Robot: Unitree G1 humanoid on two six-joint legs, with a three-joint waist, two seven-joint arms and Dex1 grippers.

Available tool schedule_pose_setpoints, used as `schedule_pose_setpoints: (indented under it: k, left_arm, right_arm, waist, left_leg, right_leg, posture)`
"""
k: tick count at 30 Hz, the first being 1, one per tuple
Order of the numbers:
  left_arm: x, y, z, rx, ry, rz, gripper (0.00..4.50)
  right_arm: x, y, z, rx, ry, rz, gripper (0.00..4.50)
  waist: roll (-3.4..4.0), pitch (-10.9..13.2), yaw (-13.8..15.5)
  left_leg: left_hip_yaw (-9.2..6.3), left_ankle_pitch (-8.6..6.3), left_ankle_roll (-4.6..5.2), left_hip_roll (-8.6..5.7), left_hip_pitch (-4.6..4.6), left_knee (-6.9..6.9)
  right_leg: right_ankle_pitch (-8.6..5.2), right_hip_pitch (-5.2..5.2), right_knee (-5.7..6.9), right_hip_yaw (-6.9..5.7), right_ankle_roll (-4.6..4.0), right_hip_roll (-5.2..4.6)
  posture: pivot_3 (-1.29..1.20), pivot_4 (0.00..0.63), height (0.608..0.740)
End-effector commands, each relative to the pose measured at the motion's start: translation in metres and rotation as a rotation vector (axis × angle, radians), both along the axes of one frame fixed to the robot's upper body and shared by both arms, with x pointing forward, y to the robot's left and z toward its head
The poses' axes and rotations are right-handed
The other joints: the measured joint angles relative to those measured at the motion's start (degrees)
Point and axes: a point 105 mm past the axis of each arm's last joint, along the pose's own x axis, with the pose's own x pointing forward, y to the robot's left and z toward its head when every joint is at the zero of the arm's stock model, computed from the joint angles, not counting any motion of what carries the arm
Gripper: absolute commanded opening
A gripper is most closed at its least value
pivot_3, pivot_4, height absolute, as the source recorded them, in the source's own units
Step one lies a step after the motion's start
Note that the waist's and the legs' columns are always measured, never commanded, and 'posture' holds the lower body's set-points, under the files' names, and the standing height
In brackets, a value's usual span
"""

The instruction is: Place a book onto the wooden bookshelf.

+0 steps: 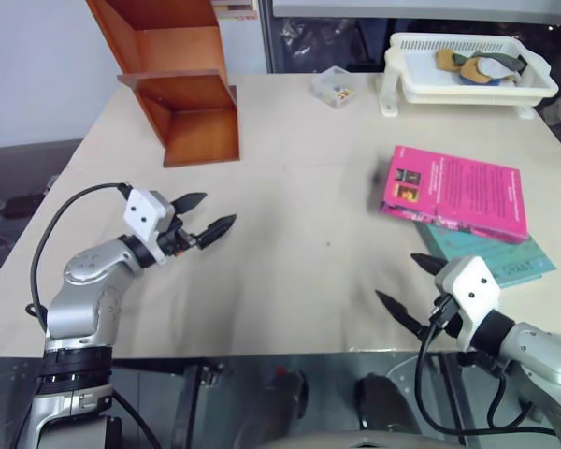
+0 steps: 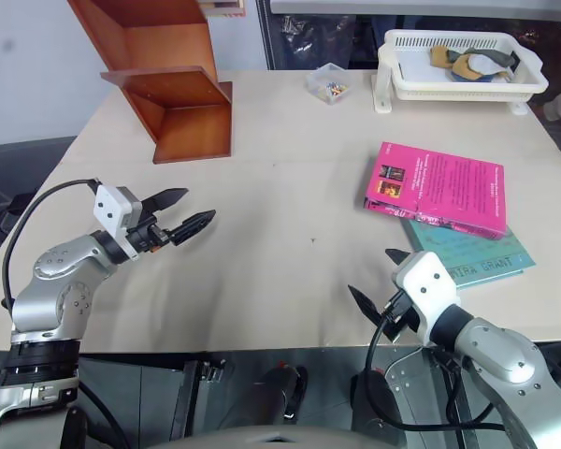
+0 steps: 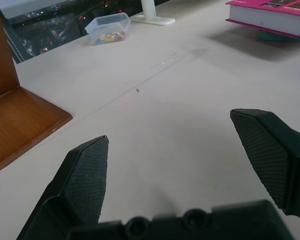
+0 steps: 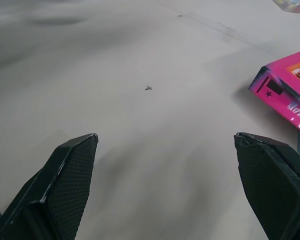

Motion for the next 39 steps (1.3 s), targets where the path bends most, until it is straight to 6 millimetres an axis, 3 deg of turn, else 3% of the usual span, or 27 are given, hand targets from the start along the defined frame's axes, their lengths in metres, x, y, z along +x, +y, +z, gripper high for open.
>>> schedule_pose_setpoints:
  k: [1, 6, 7, 10, 14, 17, 20, 25, 28, 34, 39]
  left_arm:
    - [-0.006, -0.002, 0.013, 0.018, -0.048, -0.028, 4.46]
    - [-0.012, -0.015, 0.007, 0.033, -0.03, -0.108, 4.46]
    - [-0.015, -0.019, 0.007, 0.04, -0.031, -0.141, 4.49]
    - [-0.026, -0.035, 0.008, 0.042, -0.031, -0.26, 4.5]
    - [-0.038, -0.052, 0.012, 0.04, -0.033, -0.392, 4.5]
    - [-0.043, -0.069, 0.015, 0.051, -0.047, -0.481, 4.5]
    - [-0.047, -0.083, 0.019, 0.051, -0.06, -0.547, 4.5]
    - [-0.053, -0.103, 0.023, 0.066, -0.093, -0.662, 4.5]
    - [-0.055, -0.109, 0.026, 0.056, -0.1, -0.703, 4.5]
    - [-0.054, -0.119, 0.031, 0.04, -0.116, -0.717, 4.5]
    - [-0.055, -0.121, 0.03, 0.033, -0.118, -0.703, 4.5]
  right_arm:
    - [-0.001, 0.0, 0.009, -0.003, -0.044, -0.008, 4.5]
    - [0.003, -0.008, 0.011, -0.023, -0.06, -0.062, 4.5]
    - [0.005, -0.011, 0.011, -0.02, -0.058, -0.083, 4.24]
    - [0.011, -0.02, 0.013, -0.01, -0.059, -0.134, 3.23]
    - [0.019, -0.041, 0.019, -0.027, -0.08, -0.244, 1.09]
    - [0.025, -0.085, 0.022, -0.106, -0.081, -0.42, 0.04]
    - [0.021, -0.136, 0.02, -0.22, -0.037, -0.608, 0.04]
    - [0.02, -0.19, 0.02, -0.316, 0.019, -0.771, 0.04]
    - [0.027, -0.204, 0.016, -0.326, 0.034, -0.796, 0.04]
    - [0.061, -0.227, 0.011, -0.306, -0.004, -0.827, 0.04]
    - [0.084, -0.23, -0.002, -0.297, -0.007, -0.789, 0.04]
  waist:
    - [0.0, 0.0, -0.01]
    - [0.0, 0.0, 0.02]
    - [0.0, 0.0, 0.02]
    - [0.0, 0.0, 0.02]
    - [0.01, 0.0, 0.0]
    - [0.02, 0.0, 0.04]
    - [0.0, 0.0, 0.42]
    - [0.05, -0.01, -0.09]
    - [0.05, -0.01, -0.34]
    - [0.05, -0.01, -0.35]
    - [0.07, 0.0, -0.19]
  left_leg:
    - [0.0, 0.0, 0.0, 0.0, 0.0, 0.0]
    - [0.0, 0.0, 0.0, 0.0, 0.0, 0.0]
    - [0.0, 0.0, 0.0, 0.0, 0.0, 0.0]
    - [0.01, 0.0, 0.0, 0.0, 0.0, 0.0]
    - [0.0, 0.0, 0.0, 0.0, 0.0, 0.0]
    - [0.01, 0.0, 0.0, 0.0, 0.0, -0.01]
    - [0.02, 0.0, 0.01, -0.09, -0.02, 0.01]
    - [0.03, 0.0, 0.01, -0.04, -0.01, 0.0]
    - [0.16, 0.0, 0.01, 0.04, 0.0, -0.01]
    - [0.31, 0.01, 0.01, 0.03, 0.02, 0.02]
    - [0.32, 0.14, -0.2, 0.05, 0.0, -0.01]
  right_leg:
    - [0.0, 0.0, 0.0, 0.0, 0.0, 0.0]
    - [0.0, 0.0, 0.0, 0.0, 0.0, 0.0]
    - [0.0, 0.0, 0.01, 0.0, 0.0, 0.0]
    - [0.0, 0.0, 0.0, 0.01, 0.0, 0.0]
    - [0.0, 0.0, 0.01, 0.01, -0.01, 0.0]
    - [0.0, 0.0, 0.0, 0.01, -0.01, -0.01]
    - [0.0, 0.02, -0.01, 0.01, 0.0, -0.05]
    - [0.0, 0.01, 0.01, 0.02, -0.01, -0.02]
    - [0.0, 0.01, 0.03, 0.14, -0.01, -0.02]
    - [0.01, 0.02, 0.02, 0.22, 0.01, -0.02]
    - [0.01, -0.03, 0.03, 0.24, -0.01, 0.0]
  posture:
    - [0.0, 0.15, 0.74]
    - [0.0, 0.15, 0.74]
    - [0.0, 0.15, 0.74]
    - [0.0, 0.15, 0.74]
    - [0.0, 0.15, 0.74]
    - [0.0, 0.15, 0.74]
    - [0.0, 0.15, 0.74]
    - [0.0, 0.15, 0.74]
    - [0.0, 0.15, 0.74]
    - [0.0, 0.15, 0.74]
    - [0.0, 0.15, 0.74]
